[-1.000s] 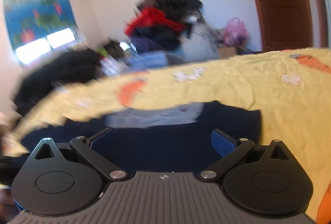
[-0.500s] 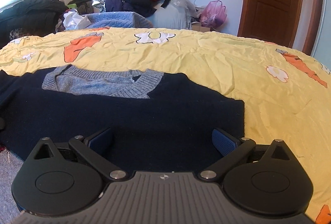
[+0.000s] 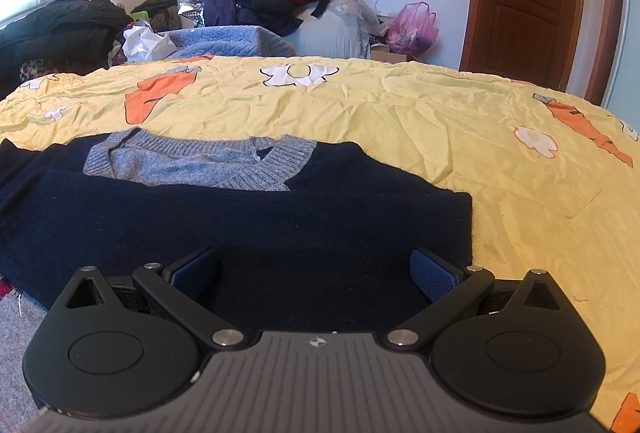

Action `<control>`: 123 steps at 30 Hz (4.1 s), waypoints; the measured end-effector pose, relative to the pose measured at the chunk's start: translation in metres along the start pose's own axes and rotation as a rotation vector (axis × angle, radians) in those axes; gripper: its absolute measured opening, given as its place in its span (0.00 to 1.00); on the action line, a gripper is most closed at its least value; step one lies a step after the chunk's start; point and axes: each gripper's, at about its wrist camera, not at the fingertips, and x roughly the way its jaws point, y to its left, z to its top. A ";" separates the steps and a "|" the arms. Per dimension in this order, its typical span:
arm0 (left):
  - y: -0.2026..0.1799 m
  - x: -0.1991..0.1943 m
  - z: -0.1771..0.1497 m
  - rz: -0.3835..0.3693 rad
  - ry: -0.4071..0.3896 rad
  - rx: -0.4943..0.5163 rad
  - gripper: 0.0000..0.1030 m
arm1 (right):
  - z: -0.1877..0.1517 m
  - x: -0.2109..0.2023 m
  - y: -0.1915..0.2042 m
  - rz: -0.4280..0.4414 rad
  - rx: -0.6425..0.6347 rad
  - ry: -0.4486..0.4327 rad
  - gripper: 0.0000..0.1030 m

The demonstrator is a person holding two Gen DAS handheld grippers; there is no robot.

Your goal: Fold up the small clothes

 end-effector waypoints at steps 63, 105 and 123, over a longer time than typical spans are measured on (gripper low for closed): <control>-0.058 -0.058 -0.287 -0.266 0.256 0.862 1.00 | 0.021 -0.033 0.193 0.250 -0.807 -0.209 0.58; -0.050 -0.052 -0.270 -0.335 0.285 0.717 1.00 | -0.030 -0.024 -0.052 0.375 0.598 0.030 0.20; -0.055 -0.053 -0.280 -0.299 0.267 0.785 1.00 | -0.002 -0.023 -0.100 0.286 0.712 -0.041 0.19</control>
